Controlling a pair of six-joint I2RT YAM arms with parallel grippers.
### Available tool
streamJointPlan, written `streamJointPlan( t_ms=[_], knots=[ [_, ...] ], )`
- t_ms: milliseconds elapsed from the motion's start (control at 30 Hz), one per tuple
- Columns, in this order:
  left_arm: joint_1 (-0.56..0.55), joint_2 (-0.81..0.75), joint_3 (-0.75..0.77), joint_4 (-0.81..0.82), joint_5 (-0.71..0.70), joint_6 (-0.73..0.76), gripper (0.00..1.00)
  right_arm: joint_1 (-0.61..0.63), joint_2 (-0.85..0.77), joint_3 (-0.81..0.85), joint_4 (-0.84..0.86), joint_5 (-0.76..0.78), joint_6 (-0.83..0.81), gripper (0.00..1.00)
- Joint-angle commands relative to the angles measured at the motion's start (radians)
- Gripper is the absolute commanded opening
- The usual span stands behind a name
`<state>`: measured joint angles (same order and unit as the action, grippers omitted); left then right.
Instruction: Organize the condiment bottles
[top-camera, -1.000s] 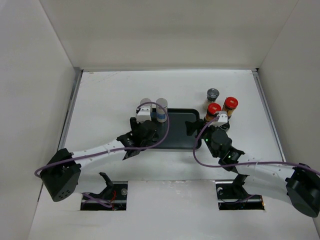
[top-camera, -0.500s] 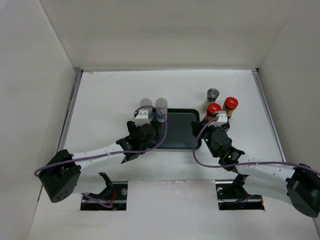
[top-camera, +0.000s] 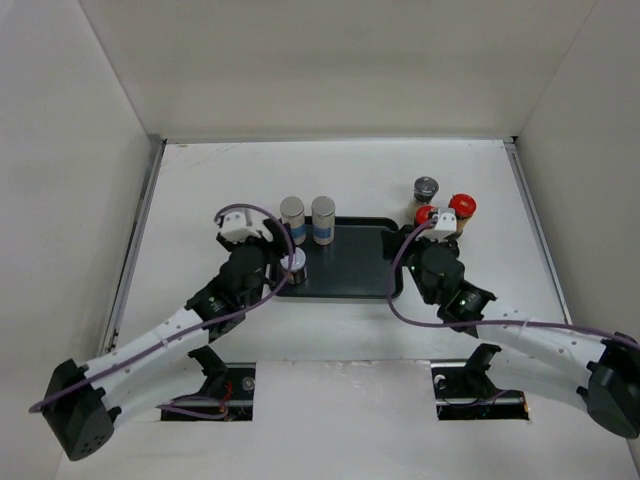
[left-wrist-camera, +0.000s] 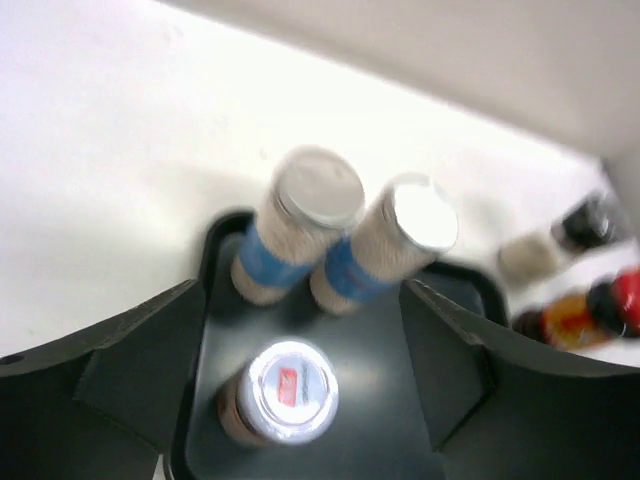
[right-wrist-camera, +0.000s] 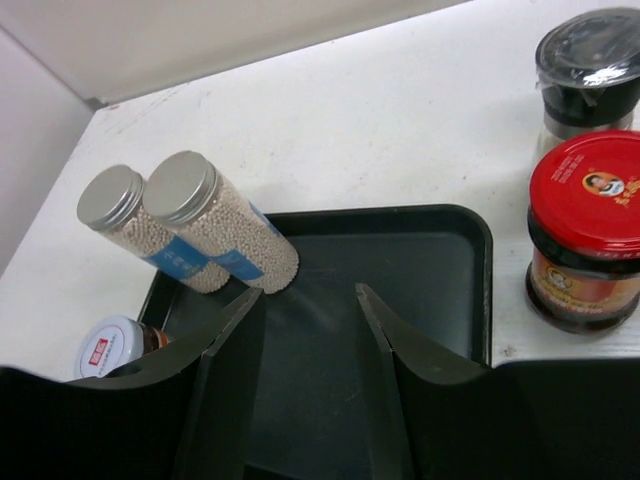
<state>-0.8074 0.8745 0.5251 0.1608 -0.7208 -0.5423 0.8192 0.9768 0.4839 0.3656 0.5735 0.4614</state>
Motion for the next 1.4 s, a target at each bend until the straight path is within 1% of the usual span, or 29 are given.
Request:
streamJointPlan(
  t_ms=[0, 33, 67, 100, 133, 167, 233, 300, 367, 467, 567, 633, 833, 967, 1100, 1200, 1367],
  knots=[
    [0.095, -0.092, -0.077, 0.192, 0.014, 0.022, 0.67, -0.013, -0.021, 0.073, -0.088, 0.046, -0.015, 0.47],
    [0.131, -0.101, -0.095, 0.221, 0.027, 0.021, 0.55, -0.027, -0.023, 0.088, -0.115, 0.057, -0.017, 0.48],
    [0.170, -0.106, -0.109, 0.244, 0.052, 0.019, 0.41, -0.044, -0.021, 0.111, -0.155, 0.072, -0.020, 0.49],
    [0.205, -0.104, -0.120, 0.261, 0.084, 0.015, 0.32, -0.056, -0.020, 0.125, -0.180, 0.081, -0.023, 0.50],
    [0.233, -0.095, -0.131, 0.275, 0.107, 0.007, 0.28, -0.074, -0.017, 0.142, -0.206, 0.095, -0.029, 0.53],
    [0.256, -0.080, -0.143, 0.292, 0.118, -0.005, 0.27, -0.100, -0.013, 0.157, -0.226, 0.107, -0.033, 0.60],
    [0.285, -0.045, -0.168, 0.328, 0.136, -0.039, 0.27, -0.149, -0.001, 0.186, -0.260, 0.121, -0.047, 0.70],
    [0.302, -0.017, -0.197, 0.377, 0.141, -0.051, 0.28, -0.199, 0.022, 0.215, -0.287, 0.124, -0.072, 0.82],
    [0.302, -0.014, -0.232, 0.425, 0.149, -0.062, 0.29, -0.242, 0.052, 0.242, -0.306, 0.126, -0.092, 0.90],
    [0.294, -0.034, -0.276, 0.477, 0.150, -0.077, 0.32, -0.300, 0.126, 0.280, -0.336, 0.120, -0.105, 0.96],
    [0.307, -0.063, -0.310, 0.494, 0.150, -0.084, 0.35, -0.335, 0.207, 0.315, -0.356, 0.091, -0.116, 1.00],
    [0.310, -0.074, -0.323, 0.494, 0.149, -0.090, 0.36, -0.349, 0.246, 0.331, -0.363, 0.062, -0.119, 1.00],
    [0.311, -0.035, -0.318, 0.508, 0.176, -0.100, 0.37, -0.404, 0.330, 0.355, -0.358, -0.009, -0.116, 1.00],
    [0.319, -0.023, -0.318, 0.516, 0.184, -0.107, 0.38, -0.415, 0.372, 0.370, -0.356, -0.044, -0.110, 1.00],
    [0.319, -0.020, -0.318, 0.516, 0.187, -0.110, 0.39, -0.420, 0.399, 0.380, -0.352, -0.064, -0.110, 0.94],
    [0.322, -0.014, -0.320, 0.522, 0.182, -0.111, 0.44, -0.421, 0.411, 0.387, -0.355, -0.075, -0.109, 0.87],
    [0.323, -0.029, -0.327, 0.523, 0.175, -0.111, 0.55, -0.424, 0.425, 0.400, -0.352, -0.075, -0.095, 0.60]
  ],
)
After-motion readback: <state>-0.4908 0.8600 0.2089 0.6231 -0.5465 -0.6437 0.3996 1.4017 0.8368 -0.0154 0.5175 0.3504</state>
